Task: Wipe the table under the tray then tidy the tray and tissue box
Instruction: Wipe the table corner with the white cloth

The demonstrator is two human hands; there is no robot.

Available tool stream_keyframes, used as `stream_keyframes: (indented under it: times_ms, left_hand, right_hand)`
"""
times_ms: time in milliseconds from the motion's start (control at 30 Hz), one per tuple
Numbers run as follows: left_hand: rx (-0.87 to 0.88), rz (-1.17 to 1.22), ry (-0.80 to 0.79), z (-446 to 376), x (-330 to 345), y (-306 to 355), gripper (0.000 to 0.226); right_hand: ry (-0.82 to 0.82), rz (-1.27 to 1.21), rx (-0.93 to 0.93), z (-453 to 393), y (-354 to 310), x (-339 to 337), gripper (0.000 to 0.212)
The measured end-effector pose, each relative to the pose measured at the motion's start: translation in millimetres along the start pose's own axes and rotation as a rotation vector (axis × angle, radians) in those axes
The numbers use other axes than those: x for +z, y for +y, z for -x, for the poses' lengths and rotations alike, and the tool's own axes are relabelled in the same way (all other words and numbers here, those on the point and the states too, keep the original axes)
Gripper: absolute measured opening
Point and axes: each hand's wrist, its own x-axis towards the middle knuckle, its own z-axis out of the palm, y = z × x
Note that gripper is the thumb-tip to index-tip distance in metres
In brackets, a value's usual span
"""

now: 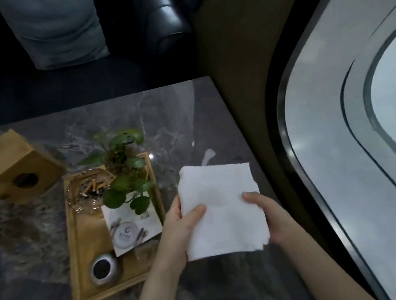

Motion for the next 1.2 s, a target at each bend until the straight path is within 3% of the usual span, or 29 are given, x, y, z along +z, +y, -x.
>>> stream_keyframes:
  times_ms: [133, 200, 333, 467, 533, 600, 733, 900, 1000, 1200]
  left_hand:
    - [0.027, -0.116, 0.099, -33, 22, -14, 0.040]
    - [0.024, -0.133, 0.140, -51, 30, -15, 0.036]
    - [0.099, -0.212, 0.188, -78, 35, -9, 0.035]
    - [0.159, -0.399, 0.250, -93, 31, -10, 0.036]
    - [0.204, -0.550, 0.285, -96, 27, -17, 0.038]
    - [0.235, -0.680, 0.315, -98, 23, -26, 0.041]
    - [0.254, -0.987, 0.327, -103, 15, -43, 0.049]
    - [0.119, -1.322, 0.318, -104, 5, -56, 0.062]
    - [0.074, -1.387, 0.321, -102, 3, -63, 0.066]
    - [0.144, -1.433, 0.301, -102, -5, -70, 0.064]
  right_hand:
    - [0.105, 0.148, 0.060, -7, -26, -12, 0.058]
    - [0.144, 0.190, -0.021, -13, -42, -7, 0.049]
    - [0.329, 0.437, -0.504, -16, -78, 15, 0.012]
    - [0.496, 0.879, -1.016, -39, -107, 30, 0.006]
    - [0.609, 1.199, -1.126, -69, -111, 27, 0.013]
    - [0.605, 1.469, -1.103, -102, -104, 20, 0.026]
    - [0.362, 1.708, -0.955, -152, -79, 3, 0.030]
    - [0.301, 1.812, -0.744, -173, -68, -6, 0.074]
    - [0.295, 1.830, -0.682, -180, -64, -6, 0.067]
    - [0.224, 1.803, -0.664, -178, -49, -3, 0.068]
